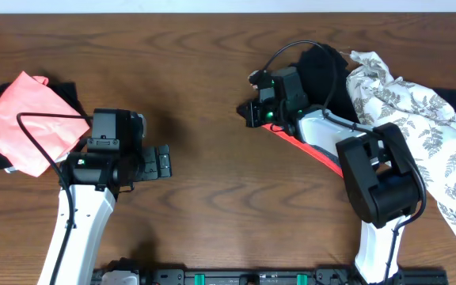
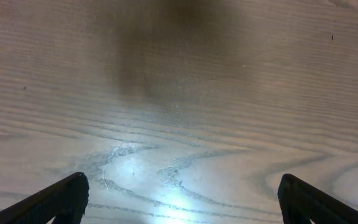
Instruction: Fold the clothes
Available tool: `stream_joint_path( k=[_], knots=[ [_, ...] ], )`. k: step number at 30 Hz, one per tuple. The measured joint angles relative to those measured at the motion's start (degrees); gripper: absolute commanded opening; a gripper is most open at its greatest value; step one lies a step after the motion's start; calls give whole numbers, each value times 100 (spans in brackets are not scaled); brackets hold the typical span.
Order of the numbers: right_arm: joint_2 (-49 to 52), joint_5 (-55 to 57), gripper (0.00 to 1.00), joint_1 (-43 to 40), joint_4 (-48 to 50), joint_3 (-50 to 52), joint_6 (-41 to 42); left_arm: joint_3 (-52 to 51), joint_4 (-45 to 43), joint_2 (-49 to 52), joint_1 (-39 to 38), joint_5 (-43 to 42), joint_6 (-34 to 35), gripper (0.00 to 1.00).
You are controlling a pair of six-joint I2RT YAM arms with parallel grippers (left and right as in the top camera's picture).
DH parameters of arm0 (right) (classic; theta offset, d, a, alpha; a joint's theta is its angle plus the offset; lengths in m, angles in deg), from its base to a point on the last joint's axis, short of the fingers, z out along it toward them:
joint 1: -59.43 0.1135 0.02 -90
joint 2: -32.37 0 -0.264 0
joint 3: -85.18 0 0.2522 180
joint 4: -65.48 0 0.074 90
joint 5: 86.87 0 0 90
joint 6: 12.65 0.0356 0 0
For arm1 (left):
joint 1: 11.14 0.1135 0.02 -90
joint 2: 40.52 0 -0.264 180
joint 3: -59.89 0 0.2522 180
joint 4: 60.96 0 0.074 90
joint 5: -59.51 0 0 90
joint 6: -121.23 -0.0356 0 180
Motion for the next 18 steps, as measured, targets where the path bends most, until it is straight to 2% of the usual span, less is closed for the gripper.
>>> stream_joint_path(
  k=[7, 13, 17, 18],
  knots=[
    [-177, 133, 3, -321, -1084, 7, 13, 0, -15, 0, 0, -2, 0, 97],
    [-1434, 1261, 9, -1182, -2452, 11, -525, 0, -76, 0, 0, -2, 0, 97],
    [-2238, 2304, 22, -1718, -3241, -24, -863, 0, -111, 0, 0, -2, 2, 97],
    [-2297, 2494, 23, -1818, -3397, -35, -931, 0, -118, 0, 0, -2, 2, 97]
  ],
)
